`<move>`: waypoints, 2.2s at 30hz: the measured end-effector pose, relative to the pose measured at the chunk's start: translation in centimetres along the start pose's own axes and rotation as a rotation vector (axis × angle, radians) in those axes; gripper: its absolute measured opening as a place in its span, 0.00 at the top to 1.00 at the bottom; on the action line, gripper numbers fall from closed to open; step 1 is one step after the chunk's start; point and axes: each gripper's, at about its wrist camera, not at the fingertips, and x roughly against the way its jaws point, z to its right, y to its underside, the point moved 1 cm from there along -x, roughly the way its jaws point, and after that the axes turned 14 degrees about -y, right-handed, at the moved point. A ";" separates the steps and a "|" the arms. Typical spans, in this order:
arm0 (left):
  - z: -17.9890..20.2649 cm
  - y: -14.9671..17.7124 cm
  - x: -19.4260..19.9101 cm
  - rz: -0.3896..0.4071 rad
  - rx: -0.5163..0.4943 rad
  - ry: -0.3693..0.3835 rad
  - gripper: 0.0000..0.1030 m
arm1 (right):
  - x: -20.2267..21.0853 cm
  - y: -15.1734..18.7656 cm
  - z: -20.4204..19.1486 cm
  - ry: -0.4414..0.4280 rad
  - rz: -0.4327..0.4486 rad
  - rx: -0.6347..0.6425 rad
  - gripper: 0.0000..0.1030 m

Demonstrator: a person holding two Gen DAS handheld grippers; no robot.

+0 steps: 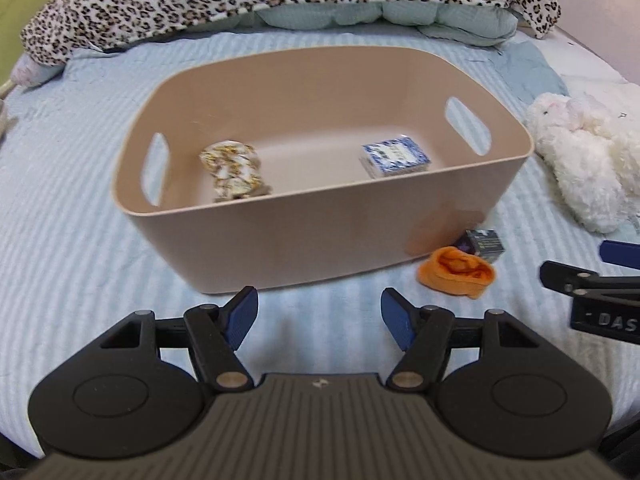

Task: Organize objects
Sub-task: 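Grasp the orange silicone item with the left tool while the right tool grasps the navy star box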

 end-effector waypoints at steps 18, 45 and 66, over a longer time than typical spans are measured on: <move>6.6 -0.8 -5.0 -0.074 0.113 0.063 0.33 | -2.0 0.3 2.9 0.026 -0.040 -0.049 0.23; 6.1 0.0 -4.5 -0.045 -0.044 0.059 0.96 | -4.2 0.3 3.0 0.025 -0.082 -0.063 0.21; -0.9 0.7 -6.1 -0.110 0.047 0.012 0.96 | -9.0 -0.4 -1.4 -0.069 -0.098 -0.008 0.20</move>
